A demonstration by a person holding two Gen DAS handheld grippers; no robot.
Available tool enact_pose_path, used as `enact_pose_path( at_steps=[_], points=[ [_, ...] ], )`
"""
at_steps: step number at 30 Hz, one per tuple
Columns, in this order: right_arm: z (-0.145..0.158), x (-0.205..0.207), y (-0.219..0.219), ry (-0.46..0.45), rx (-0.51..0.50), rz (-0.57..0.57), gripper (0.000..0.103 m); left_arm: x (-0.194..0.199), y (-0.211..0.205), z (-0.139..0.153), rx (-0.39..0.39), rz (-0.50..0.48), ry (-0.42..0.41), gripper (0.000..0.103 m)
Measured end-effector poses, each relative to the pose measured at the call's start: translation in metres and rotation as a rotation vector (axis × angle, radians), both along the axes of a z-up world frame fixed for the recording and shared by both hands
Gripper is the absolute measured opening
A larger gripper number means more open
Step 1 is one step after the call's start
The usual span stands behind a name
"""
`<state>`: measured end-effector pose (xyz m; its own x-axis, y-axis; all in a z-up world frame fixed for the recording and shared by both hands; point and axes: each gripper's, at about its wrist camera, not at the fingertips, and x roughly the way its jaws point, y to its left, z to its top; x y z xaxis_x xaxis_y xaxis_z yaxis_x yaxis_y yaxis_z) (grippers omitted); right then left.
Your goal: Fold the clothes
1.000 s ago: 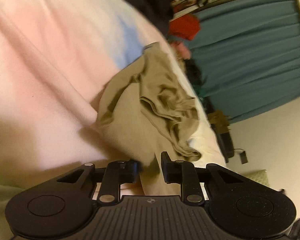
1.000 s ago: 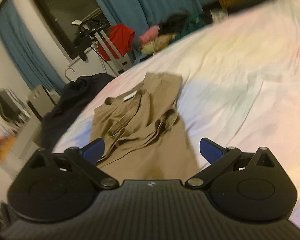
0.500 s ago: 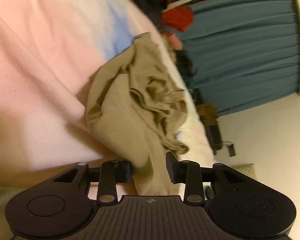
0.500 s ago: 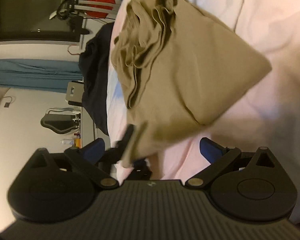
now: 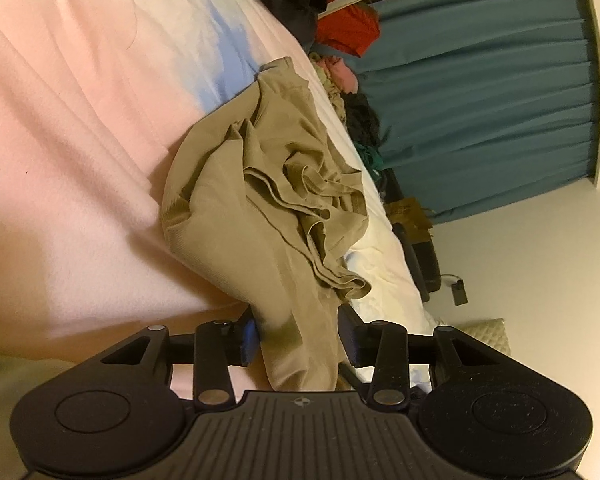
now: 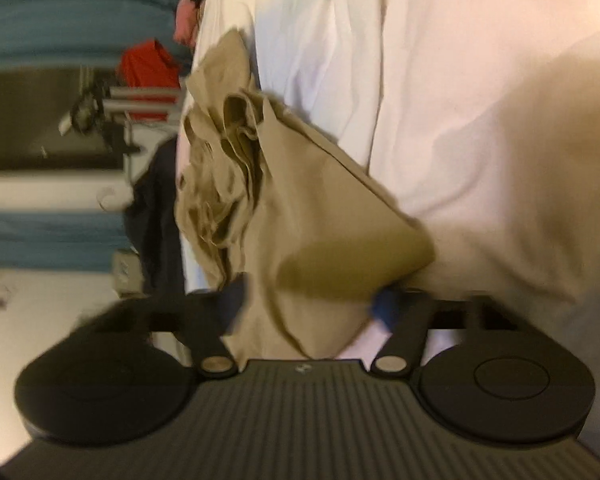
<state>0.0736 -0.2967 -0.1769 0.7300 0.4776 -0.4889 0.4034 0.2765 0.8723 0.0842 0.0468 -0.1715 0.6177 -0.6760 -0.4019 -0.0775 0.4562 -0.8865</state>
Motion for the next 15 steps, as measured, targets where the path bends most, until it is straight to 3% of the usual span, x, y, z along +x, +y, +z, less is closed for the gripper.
enact_pose_path(
  at_steps=[1, 5, 8, 10, 13, 15],
  points=[
    [0.003, -0.001, 0.000, -0.015, -0.010, 0.005, 0.020, 0.000, -0.001, -0.002, -0.015, -0.013, 0.008, 0.042],
    [0.016, -0.003, -0.001, -0.077, -0.050, 0.024, 0.015, -0.001, -0.006, -0.009, -0.077, -0.067, 0.041, 0.053],
    [0.029, -0.007, -0.006, -0.173, -0.040, 0.011, 0.015, -0.001, -0.009, -0.014, -0.124, -0.108, 0.065, 0.061],
    [0.033, -0.007, -0.007, -0.203, -0.035, 0.010, 0.014, 0.002, -0.014, -0.019, -0.162, -0.126, 0.072, 0.074],
    [0.032, -0.005, -0.011, -0.210, -0.026, 0.006, 0.014, 0.013, -0.020, -0.027, -0.170, -0.124, 0.084, 0.071],
    [0.032, -0.005, -0.014, -0.209, -0.027, -0.004, 0.014, 0.013, -0.009, -0.028, -0.163, -0.049, 0.069, 0.067]
  ],
)
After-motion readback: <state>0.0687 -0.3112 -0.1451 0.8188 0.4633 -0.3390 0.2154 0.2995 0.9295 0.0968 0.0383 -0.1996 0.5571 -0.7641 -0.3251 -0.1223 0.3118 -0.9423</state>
